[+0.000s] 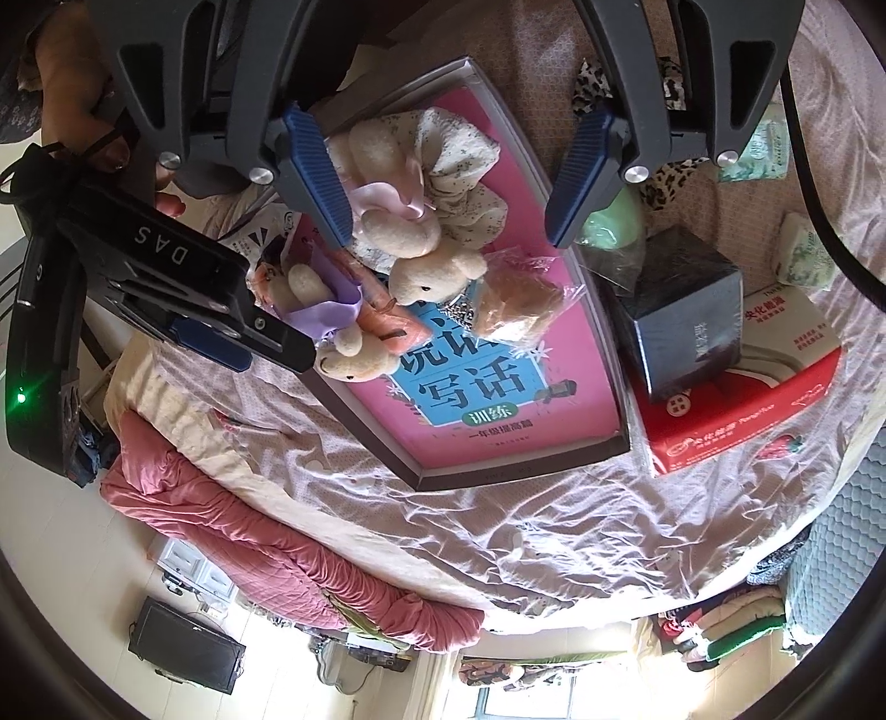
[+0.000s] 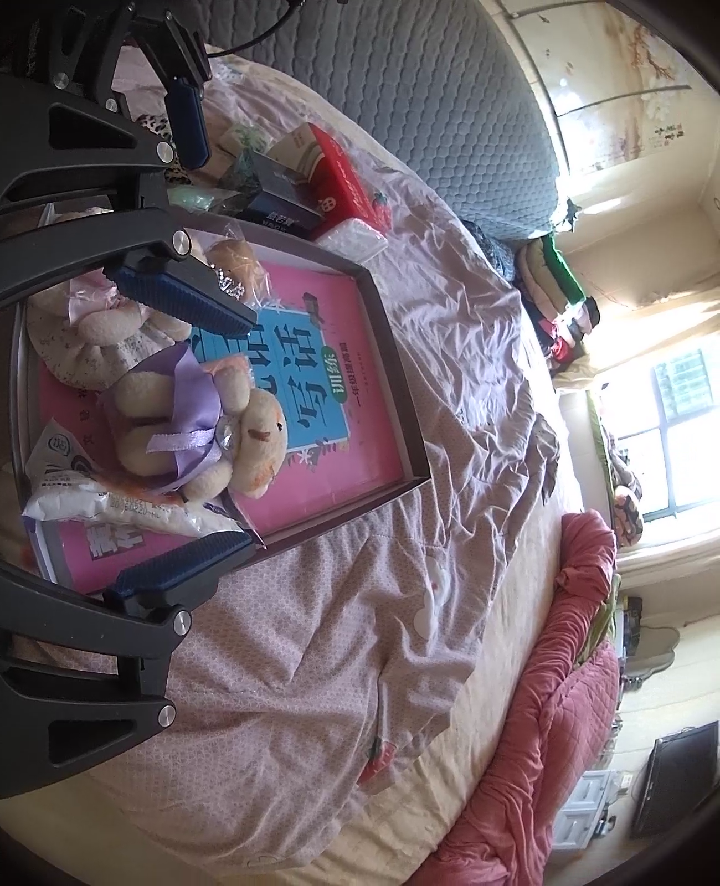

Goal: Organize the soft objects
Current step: 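Withdraw both open tools up from the tray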

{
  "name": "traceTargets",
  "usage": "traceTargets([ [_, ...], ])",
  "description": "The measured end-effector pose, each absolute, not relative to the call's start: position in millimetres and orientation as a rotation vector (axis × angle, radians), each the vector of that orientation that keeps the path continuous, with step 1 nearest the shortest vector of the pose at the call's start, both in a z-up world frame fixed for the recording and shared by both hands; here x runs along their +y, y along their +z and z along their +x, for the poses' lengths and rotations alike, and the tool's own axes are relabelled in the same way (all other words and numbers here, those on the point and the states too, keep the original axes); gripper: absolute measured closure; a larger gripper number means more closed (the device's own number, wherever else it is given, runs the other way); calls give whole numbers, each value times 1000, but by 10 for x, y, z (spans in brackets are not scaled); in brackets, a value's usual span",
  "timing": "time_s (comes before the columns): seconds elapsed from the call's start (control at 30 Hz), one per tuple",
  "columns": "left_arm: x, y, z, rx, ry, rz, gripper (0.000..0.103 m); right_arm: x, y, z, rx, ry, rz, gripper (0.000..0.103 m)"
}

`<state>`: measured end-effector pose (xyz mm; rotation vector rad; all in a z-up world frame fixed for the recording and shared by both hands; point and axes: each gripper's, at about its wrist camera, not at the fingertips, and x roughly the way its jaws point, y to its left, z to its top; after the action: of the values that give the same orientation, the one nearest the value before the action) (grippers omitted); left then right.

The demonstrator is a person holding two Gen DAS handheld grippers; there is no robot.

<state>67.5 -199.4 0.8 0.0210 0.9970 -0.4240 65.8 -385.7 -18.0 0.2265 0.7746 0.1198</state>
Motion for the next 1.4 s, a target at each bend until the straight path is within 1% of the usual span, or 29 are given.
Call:
traceTargets([
  [0.1,-1972,31,660,991,-418,21,28,-3846,-135,628,756,111,215,28],
  [0.17,-1957,45,659,988,-413,20,27,-3827,-102,613,744,106,206,25],
  [0.6,-1756,158,566,954,-363,14,23,-3691,67,517,703,81,155,24],
  [1.13,-1515,364,470,898,-318,7,22,-3373,410,354,612,99,47,24],
  [1.4,-1382,406,434,891,-302,-6,22,-3203,496,300,599,121,-3,24],
])
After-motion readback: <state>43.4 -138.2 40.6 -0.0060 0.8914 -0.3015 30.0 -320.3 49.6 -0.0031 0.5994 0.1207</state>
